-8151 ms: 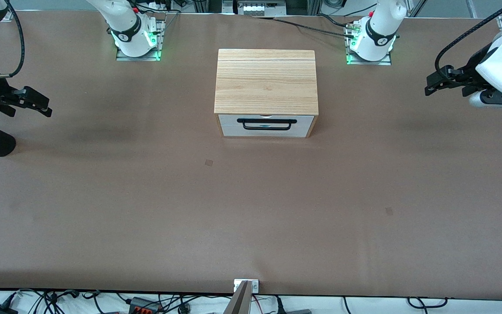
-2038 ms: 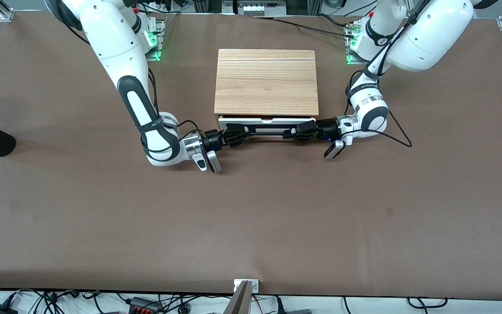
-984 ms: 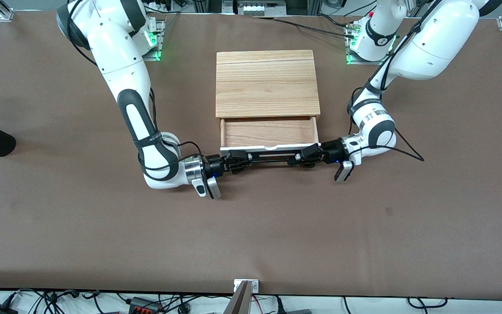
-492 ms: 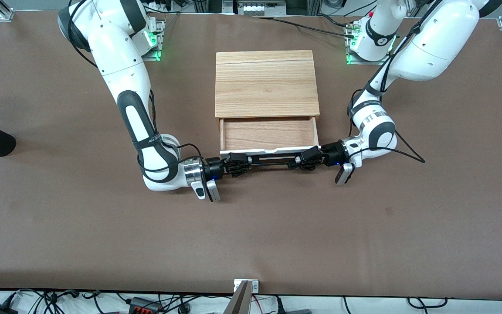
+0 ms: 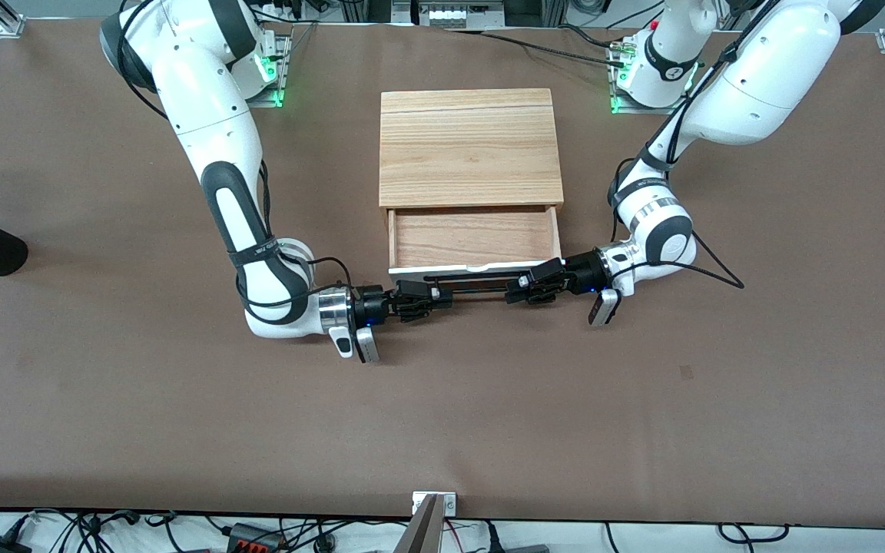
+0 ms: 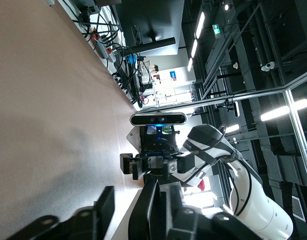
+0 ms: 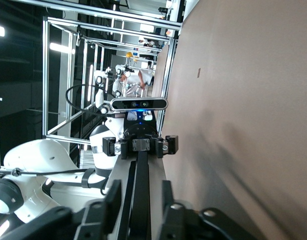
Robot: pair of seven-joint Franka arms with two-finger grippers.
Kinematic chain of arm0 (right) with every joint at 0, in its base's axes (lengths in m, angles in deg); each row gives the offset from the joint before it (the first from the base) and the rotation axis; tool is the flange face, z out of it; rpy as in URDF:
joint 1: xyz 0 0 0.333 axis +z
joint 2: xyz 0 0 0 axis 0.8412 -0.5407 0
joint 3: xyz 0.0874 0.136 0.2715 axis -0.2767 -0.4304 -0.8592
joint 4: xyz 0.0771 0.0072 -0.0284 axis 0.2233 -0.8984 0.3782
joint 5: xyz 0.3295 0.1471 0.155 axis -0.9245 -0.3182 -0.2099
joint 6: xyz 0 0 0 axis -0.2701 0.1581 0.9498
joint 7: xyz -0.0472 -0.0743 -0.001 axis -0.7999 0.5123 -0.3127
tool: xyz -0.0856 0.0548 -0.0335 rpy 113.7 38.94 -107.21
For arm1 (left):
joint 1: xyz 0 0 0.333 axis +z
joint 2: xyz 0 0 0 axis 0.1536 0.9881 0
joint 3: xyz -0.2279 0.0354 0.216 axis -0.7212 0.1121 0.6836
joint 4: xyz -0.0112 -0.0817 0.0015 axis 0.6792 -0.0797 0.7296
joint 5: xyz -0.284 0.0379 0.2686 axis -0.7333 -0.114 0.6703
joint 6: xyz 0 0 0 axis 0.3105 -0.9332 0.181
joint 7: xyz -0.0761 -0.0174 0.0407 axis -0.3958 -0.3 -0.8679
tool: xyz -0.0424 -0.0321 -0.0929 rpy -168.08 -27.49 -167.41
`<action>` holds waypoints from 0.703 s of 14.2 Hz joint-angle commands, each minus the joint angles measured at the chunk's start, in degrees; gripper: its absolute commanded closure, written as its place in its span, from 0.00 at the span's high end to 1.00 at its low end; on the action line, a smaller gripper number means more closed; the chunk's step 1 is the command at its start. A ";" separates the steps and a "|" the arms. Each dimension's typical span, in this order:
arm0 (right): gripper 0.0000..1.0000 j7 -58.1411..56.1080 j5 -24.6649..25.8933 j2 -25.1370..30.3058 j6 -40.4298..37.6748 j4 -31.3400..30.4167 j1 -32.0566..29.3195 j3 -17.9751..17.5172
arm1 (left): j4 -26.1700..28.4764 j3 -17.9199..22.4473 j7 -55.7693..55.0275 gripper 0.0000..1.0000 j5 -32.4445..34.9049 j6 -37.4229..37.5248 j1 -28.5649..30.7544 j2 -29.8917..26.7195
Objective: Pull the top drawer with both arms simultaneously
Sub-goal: 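Open both grippers and release the drawer handle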
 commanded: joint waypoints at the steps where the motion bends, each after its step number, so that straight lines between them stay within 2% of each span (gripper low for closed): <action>1: 1.00 1.76 -0.26 -1.04 0.44 1.89 -0.04 -0.32 | -1.79 -0.81 0.71 1.00 -0.83 -0.76 -0.23 0.43; 4: 1.00 2.55 -0.17 -0.78 0.44 2.16 -0.13 -0.23 | -4.43 -0.81 -4.27 1.00 1.70 -5.84 -0.49 0.00; 7: 1.00 4.38 0.79 -0.43 0.44 3.90 -0.13 0.46 | -7.95 -0.72 -11.32 1.00 11.18 -7.35 0.38 -0.01; 10: 1.00 15.26 10.35 1.24 -0.09 9.52 -0.30 3.19 | -11.28 1.56 -18.69 1.00 28.02 -7.18 2.40 -0.62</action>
